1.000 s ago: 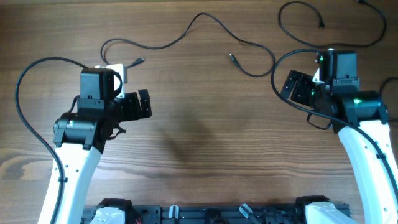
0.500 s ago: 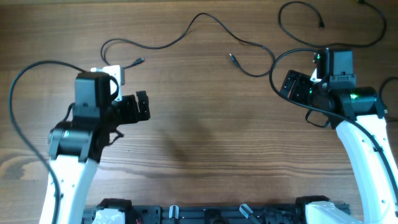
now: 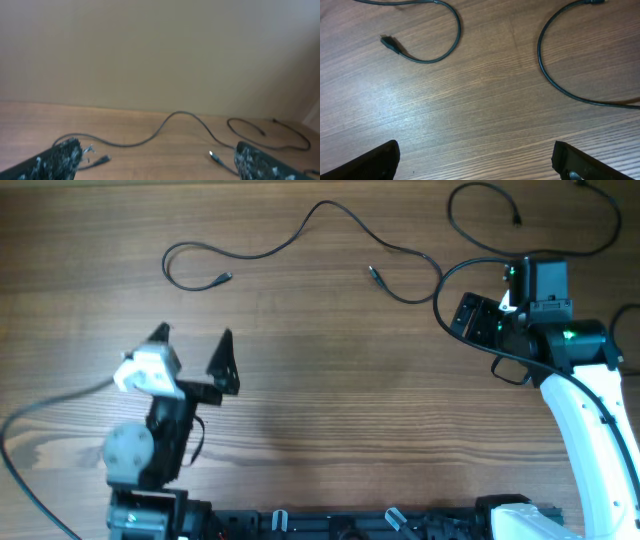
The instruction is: Untangle cables
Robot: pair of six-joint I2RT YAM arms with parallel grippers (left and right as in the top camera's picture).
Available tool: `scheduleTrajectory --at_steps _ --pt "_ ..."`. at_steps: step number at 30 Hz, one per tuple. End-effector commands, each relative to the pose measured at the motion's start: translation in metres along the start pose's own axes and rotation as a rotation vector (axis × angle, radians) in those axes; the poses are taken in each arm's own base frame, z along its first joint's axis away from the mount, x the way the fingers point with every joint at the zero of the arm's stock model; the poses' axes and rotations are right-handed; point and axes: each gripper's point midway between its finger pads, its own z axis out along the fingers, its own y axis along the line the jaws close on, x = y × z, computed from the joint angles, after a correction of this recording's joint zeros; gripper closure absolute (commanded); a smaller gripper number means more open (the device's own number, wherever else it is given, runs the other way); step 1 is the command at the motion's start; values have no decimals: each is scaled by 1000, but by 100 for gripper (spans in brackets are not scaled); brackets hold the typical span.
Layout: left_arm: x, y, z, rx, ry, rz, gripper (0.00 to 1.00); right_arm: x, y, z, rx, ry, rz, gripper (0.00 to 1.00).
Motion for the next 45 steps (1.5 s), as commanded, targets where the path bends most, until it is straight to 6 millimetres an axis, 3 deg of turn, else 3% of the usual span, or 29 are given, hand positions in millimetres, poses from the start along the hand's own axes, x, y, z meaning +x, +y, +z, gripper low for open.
scheduleTrajectory --at_steps 1,7,16,25,30,37,43,45 --pt "21 -2 -12 45 -103 30 0 0 0 3 -3 9 -15 0" --pt "35 1 -19 53 -150 36 0 0 0 3 -3 9 -15 0" --pt "56 15 -22 -3 -68 29 0 0 0 3 -3 9 -15 0" --pt "51 21 -27 -40 -94 32 0 0 0 3 -3 9 -15 0" --pt "67 26 -27 -41 -107 33 0 0 0 3 -3 9 -15 0" --pt "70 33 -29 -74 -95 33 0 0 0 3 -3 9 -15 0" --pt "115 45 -30 -124 90 14 0 0 0 3 -3 9 -15 0" --pt "117 46 -31 -129 99 13 0 0 0 3 -3 9 -15 0"
